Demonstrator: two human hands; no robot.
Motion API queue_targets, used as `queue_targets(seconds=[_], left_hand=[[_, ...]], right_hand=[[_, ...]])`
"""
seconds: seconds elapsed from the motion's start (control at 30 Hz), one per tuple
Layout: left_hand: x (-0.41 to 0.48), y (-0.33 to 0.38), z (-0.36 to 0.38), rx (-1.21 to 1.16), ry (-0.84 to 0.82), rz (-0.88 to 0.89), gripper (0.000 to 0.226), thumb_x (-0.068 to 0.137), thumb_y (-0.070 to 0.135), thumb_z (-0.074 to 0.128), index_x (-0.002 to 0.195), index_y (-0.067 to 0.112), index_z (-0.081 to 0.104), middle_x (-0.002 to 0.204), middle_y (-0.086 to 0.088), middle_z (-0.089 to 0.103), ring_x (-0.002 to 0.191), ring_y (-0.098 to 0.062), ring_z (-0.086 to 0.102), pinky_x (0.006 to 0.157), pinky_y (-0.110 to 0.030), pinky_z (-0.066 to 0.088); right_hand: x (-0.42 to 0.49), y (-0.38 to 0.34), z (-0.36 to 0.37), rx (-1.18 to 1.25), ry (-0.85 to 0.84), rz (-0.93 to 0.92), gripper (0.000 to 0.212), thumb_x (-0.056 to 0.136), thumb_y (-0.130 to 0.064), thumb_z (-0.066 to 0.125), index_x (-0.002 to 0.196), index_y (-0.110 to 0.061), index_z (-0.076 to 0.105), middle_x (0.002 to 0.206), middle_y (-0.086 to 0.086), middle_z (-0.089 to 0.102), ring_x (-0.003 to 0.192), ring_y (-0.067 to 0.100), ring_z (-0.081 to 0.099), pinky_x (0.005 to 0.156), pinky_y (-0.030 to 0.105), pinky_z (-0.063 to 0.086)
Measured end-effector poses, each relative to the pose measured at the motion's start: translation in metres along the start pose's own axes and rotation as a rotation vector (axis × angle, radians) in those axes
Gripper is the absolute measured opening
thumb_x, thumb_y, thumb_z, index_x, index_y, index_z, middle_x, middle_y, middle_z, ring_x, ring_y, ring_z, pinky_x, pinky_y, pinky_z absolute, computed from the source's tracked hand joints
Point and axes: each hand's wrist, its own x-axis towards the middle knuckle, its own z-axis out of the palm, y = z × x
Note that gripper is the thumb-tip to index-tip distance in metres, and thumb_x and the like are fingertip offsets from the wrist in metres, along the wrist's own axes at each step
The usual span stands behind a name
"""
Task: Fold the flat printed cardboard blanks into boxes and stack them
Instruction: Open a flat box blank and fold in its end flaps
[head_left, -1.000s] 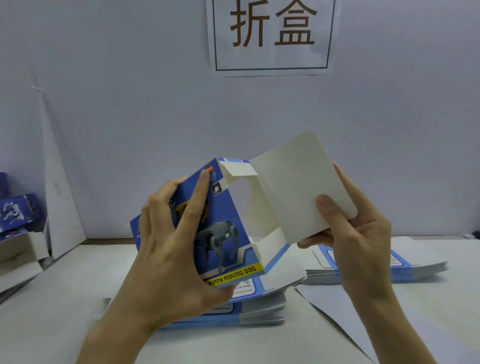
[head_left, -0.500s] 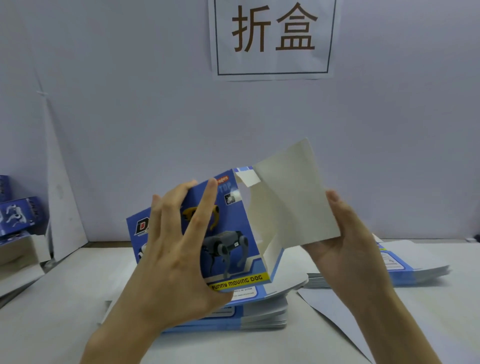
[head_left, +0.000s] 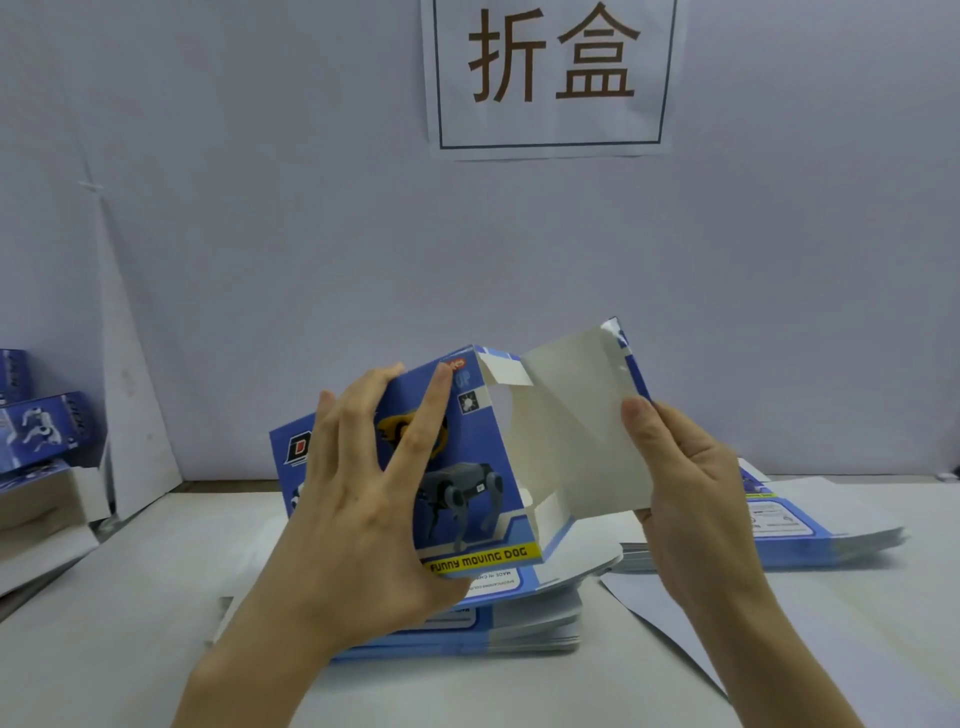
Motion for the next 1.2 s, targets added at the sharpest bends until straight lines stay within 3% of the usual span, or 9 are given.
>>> queue_targets(seconds=[0.2, 0.4, 0.5, 0.6, 0.73, 0.83, 0.97, 1.13, 1.2], left_hand=[[0.0, 0.0, 0.002, 0.01, -0.009, -0.007, 0.118, 0.055, 0.069, 0.062, 0.151, 0.021, 0.012, 0.142, -0.019, 0.031, 0.129, -0.034, 0.031, 0.093, -0.064, 0.043], [0.0, 0.001, 0.001, 0.02, -0.011, -0.026, 0.126, 0.05, 0.065, 0.073, 0.152, 0.021, 0.013, 0.142, -0.017, 0.03, 0.129, -0.032, 0.031, 0.092, -0.064, 0.044], [0.0, 0.004, 0.003, 0.066, -0.024, -0.03, 0.127, 0.049, 0.066, 0.075, 0.151, 0.016, 0.018, 0.141, -0.018, 0.031, 0.127, -0.031, 0.031, 0.091, -0.065, 0.045], [0.0, 0.008, 0.007, 0.089, 0.007, -0.027, 0.122, 0.054, 0.071, 0.072, 0.15, 0.015, 0.021, 0.139, -0.019, 0.03, 0.128, -0.033, 0.029, 0.096, -0.066, 0.039], [-0.001, 0.008, 0.008, 0.077, 0.037, -0.062, 0.115, 0.058, 0.078, 0.057, 0.15, 0.02, 0.021, 0.139, -0.021, 0.032, 0.134, -0.038, 0.03, 0.114, -0.06, 0.012], [0.0, 0.008, 0.006, 0.078, 0.047, -0.056, 0.112, 0.06, 0.078, 0.056, 0.149, 0.019, 0.022, 0.138, -0.021, 0.033, 0.133, -0.038, 0.033, 0.115, -0.057, 0.01], [0.0, 0.009, 0.008, 0.089, 0.049, -0.012, 0.114, 0.058, 0.076, 0.061, 0.149, 0.018, 0.024, 0.139, -0.018, 0.032, 0.132, -0.035, 0.035, 0.114, -0.06, 0.014], [0.0, 0.012, 0.007, 0.106, 0.041, -0.027, 0.113, 0.059, 0.076, 0.056, 0.149, 0.018, 0.021, 0.137, -0.02, 0.031, 0.133, -0.035, 0.03, 0.114, -0.06, 0.013], [0.0, 0.013, 0.004, 0.112, 0.038, -0.026, 0.113, 0.057, 0.074, 0.056, 0.149, 0.018, 0.022, 0.136, -0.02, 0.031, 0.132, -0.035, 0.028, 0.112, -0.062, 0.014]], right_hand=[[-0.001, 0.001, 0.001, 0.036, 0.002, 0.038, 0.022, 0.075, -0.047, 0.056, 0.083, -0.039, 0.075, 0.08, -0.007, 0.073, 0.073, 0.005, 0.065, 0.056, 0.022, 0.055], [0.0, 0.001, -0.001, -0.022, 0.072, -0.012, 0.021, 0.076, -0.047, 0.056, 0.085, -0.043, 0.075, 0.085, -0.009, 0.074, 0.08, 0.007, 0.065, 0.072, 0.034, 0.051], [-0.005, 0.0, 0.007, -0.013, -0.016, -0.07, 0.025, 0.08, -0.043, 0.054, 0.096, -0.046, 0.073, 0.095, -0.012, 0.074, 0.085, 0.003, 0.066, 0.069, 0.023, 0.054], [-0.014, 0.001, 0.021, -0.034, -0.128, -0.176, 0.032, 0.09, -0.029, 0.05, 0.114, -0.046, 0.064, 0.117, -0.024, 0.066, 0.11, -0.006, 0.059, 0.084, 0.01, 0.047], [-0.022, 0.007, 0.03, -0.113, -0.235, -0.216, 0.039, 0.098, -0.015, 0.046, 0.13, -0.038, 0.05, 0.122, -0.037, 0.057, 0.115, -0.015, 0.051, 0.084, 0.0, 0.04], [-0.024, 0.008, 0.032, -0.129, -0.27, -0.199, 0.038, 0.098, -0.027, 0.048, 0.133, -0.041, 0.047, 0.126, -0.033, 0.056, 0.119, -0.011, 0.05, 0.086, 0.005, 0.045], [-0.024, 0.008, 0.031, -0.219, -0.239, -0.225, 0.042, 0.095, -0.037, 0.038, 0.136, -0.044, 0.044, 0.136, -0.035, 0.046, 0.131, -0.01, 0.038, 0.106, 0.017, 0.037], [-0.026, 0.006, 0.029, -0.252, -0.339, -0.227, 0.05, 0.095, -0.042, 0.041, 0.144, -0.045, 0.033, 0.142, -0.031, 0.041, 0.134, -0.005, 0.036, 0.105, 0.02, 0.04], [-0.025, 0.003, 0.026, -0.294, -0.413, -0.247, 0.059, 0.09, -0.048, 0.048, 0.144, -0.052, 0.026, 0.144, -0.027, 0.041, 0.134, 0.004, 0.04, 0.103, 0.029, 0.043]])
